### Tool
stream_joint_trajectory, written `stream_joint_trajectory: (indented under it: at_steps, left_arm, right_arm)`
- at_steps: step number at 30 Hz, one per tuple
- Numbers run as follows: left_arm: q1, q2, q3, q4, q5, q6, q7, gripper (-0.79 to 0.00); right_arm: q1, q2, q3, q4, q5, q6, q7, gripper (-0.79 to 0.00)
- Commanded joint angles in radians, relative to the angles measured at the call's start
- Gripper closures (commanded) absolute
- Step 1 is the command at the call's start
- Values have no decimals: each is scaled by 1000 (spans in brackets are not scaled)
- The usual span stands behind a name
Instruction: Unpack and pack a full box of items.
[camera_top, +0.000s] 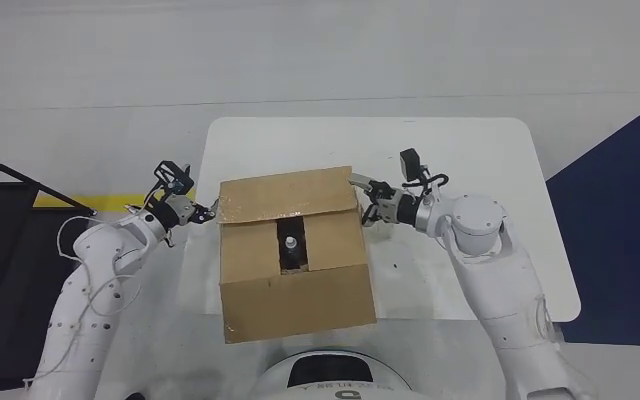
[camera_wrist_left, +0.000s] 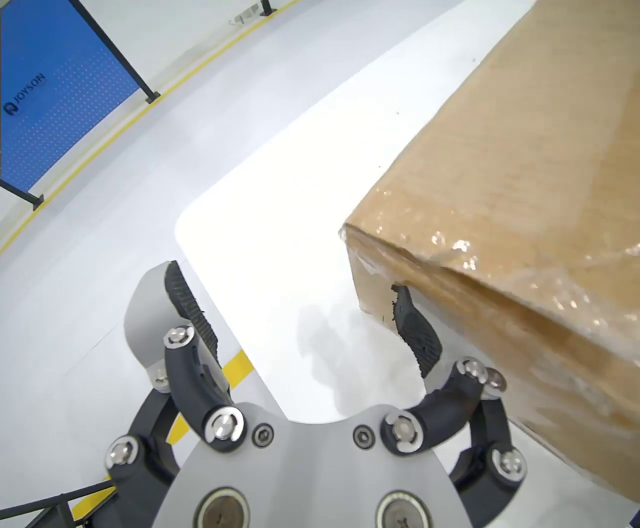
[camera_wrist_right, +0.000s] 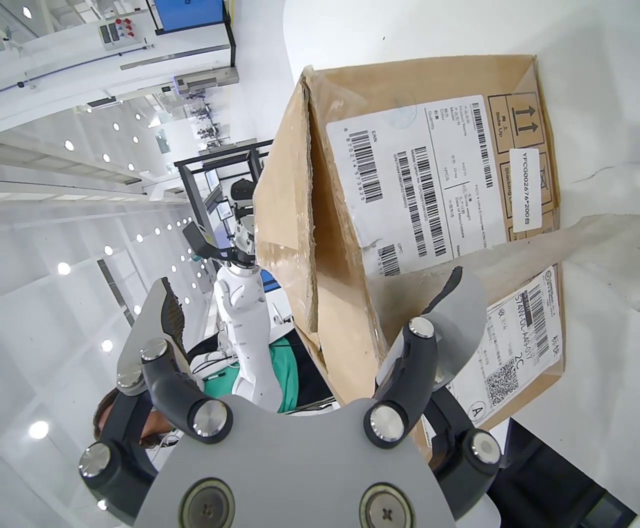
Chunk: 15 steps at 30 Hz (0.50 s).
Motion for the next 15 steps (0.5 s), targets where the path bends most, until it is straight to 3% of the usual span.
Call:
stream_joint_trajectory:
  at_steps: [1,15]
  left_arm:
    - [-32,-4,19,12,-12,25,-20,-785]
    - [-225,-25,142,132,-5,67,-28,-785]
  right_arm:
    - [15,0,-3,20,15,-5,-4,-785]
    - [92,-7,-19,100,131,-41,-108,-785]
